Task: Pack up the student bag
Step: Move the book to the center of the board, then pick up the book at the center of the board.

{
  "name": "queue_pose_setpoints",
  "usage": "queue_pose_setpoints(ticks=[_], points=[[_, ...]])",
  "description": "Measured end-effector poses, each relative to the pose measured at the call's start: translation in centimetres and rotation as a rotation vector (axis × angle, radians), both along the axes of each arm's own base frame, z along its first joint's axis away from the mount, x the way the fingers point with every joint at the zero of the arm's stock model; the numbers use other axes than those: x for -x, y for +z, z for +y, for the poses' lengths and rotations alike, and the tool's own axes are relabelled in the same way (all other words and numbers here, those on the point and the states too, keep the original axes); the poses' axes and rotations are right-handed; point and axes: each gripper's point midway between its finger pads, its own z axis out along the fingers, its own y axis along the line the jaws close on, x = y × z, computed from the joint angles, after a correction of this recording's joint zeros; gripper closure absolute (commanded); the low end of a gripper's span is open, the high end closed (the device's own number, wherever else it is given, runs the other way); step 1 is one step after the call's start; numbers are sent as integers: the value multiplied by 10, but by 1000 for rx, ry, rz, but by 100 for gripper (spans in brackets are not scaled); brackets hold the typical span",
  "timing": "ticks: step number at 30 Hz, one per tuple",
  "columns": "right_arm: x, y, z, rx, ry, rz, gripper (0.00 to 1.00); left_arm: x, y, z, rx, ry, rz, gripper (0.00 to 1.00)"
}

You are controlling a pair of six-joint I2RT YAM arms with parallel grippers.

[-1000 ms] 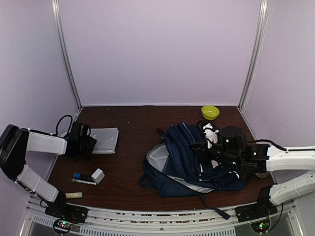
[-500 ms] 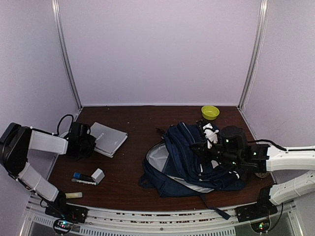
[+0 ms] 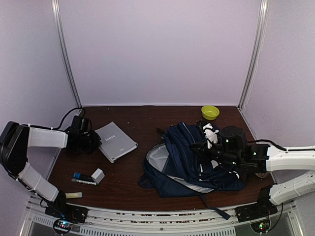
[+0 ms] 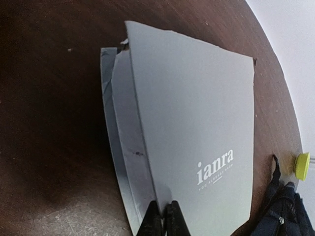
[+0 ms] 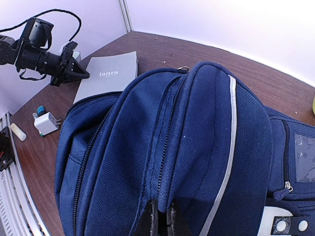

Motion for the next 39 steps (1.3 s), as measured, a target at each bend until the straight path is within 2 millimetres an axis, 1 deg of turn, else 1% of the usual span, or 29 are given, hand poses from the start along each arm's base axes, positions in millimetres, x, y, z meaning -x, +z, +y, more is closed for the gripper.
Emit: queue_pose_setpoints(ticks=[8,11,17,18,20,21,22,23,24,26,29,33,36,39], points=[[0,0,0,0,0,0,100,7,12,-21,-115,-310,29,100],[0,0,0,0,0,0,100,8,16,-31,-134,-430,34,100],[0,0,0,0,0,0,100,18,12,-55,-116,-659,68,100],[0,0,0,0,0,0,100,19,11,-58,-123,-687,77,91],[0,0,0,0,0,0,100,19,12,-62,-148,-732,94,57],[0,0,0,0,0,0,100,18,13,-63,-172,-754,95,44],[0,0,0,0,0,0,100,19,14,-64,-188,-763,100,36],[0,0,0,0,0,0,100,21,15,-64,-208,-773,108,30],[0,0,0,0,0,0,100,23,15,-65,-232,-781,117,27],[0,0,0,0,0,1,100,29,17,-68,-280,-805,133,25],[0,-1,0,1,0,1,100,42,22,-78,-354,-847,149,25],[0,-1,0,2,0,2,100,62,27,-84,-394,-840,172,24],[0,-2,0,4,0,3,100,80,25,-73,-409,-786,205,24],[0,-2,0,4,0,3,100,101,14,-60,-395,-739,245,26]])
